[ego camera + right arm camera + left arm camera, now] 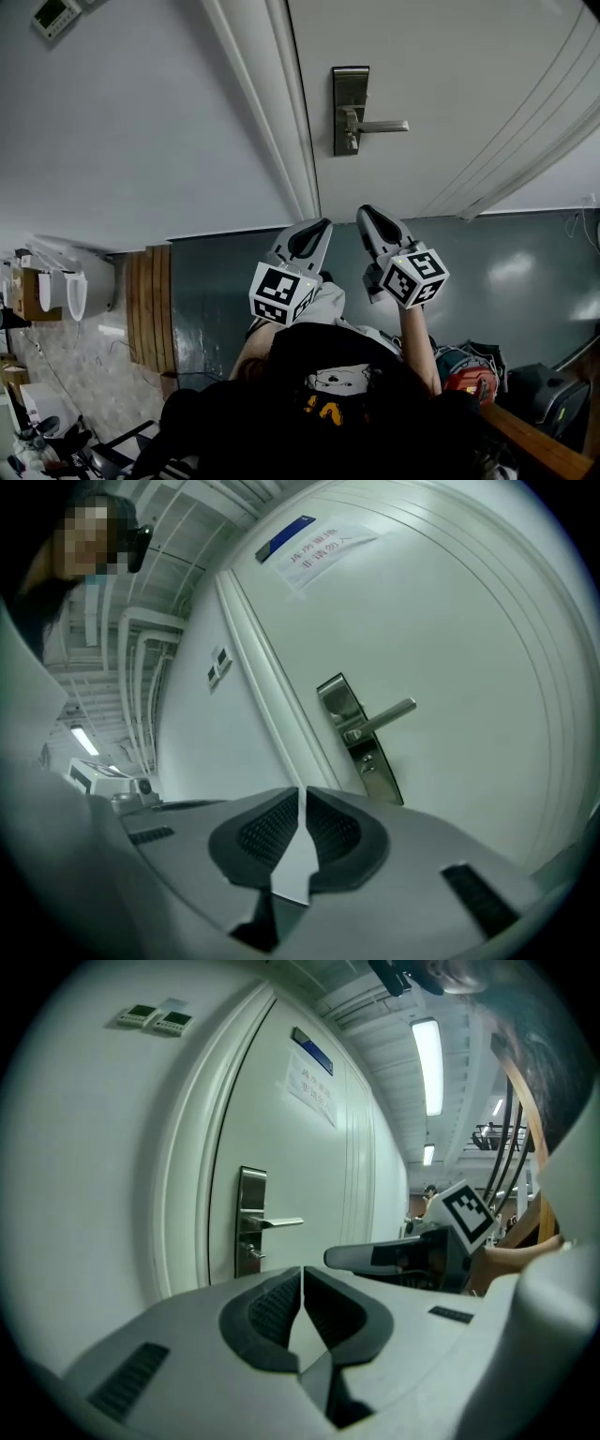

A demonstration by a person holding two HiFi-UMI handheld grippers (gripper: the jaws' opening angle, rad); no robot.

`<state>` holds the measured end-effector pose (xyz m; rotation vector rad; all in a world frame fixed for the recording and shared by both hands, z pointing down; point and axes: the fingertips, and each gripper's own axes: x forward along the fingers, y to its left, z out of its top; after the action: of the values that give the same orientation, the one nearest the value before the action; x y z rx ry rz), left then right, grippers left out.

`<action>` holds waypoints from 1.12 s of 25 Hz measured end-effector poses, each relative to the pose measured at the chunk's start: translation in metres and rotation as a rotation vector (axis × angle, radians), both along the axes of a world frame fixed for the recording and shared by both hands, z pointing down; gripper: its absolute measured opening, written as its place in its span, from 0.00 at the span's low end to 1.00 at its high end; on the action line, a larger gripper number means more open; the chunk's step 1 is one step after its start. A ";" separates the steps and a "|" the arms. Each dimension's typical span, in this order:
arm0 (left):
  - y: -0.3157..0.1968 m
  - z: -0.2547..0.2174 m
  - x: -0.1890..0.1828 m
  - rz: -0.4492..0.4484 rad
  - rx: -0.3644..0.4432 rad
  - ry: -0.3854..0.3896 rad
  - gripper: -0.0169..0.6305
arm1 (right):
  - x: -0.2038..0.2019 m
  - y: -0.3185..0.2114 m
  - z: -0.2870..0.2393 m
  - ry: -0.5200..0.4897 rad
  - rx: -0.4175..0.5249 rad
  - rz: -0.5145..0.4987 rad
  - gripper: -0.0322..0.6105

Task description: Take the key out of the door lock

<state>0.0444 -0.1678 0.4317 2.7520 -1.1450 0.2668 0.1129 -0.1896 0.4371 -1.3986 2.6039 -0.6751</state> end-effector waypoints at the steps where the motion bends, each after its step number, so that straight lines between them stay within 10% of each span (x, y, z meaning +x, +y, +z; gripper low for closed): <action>1: -0.008 -0.002 0.001 0.001 0.007 0.001 0.05 | 0.001 -0.010 0.003 -0.015 -0.012 0.000 0.07; 28: -0.093 0.004 -0.004 0.004 0.019 0.028 0.05 | 0.028 -0.192 0.061 -0.510 -0.266 0.102 0.33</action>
<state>0.0404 -0.2612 0.4359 2.7657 -1.1407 0.2179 0.1410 -0.3817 0.4981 -1.2047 2.0898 -1.2128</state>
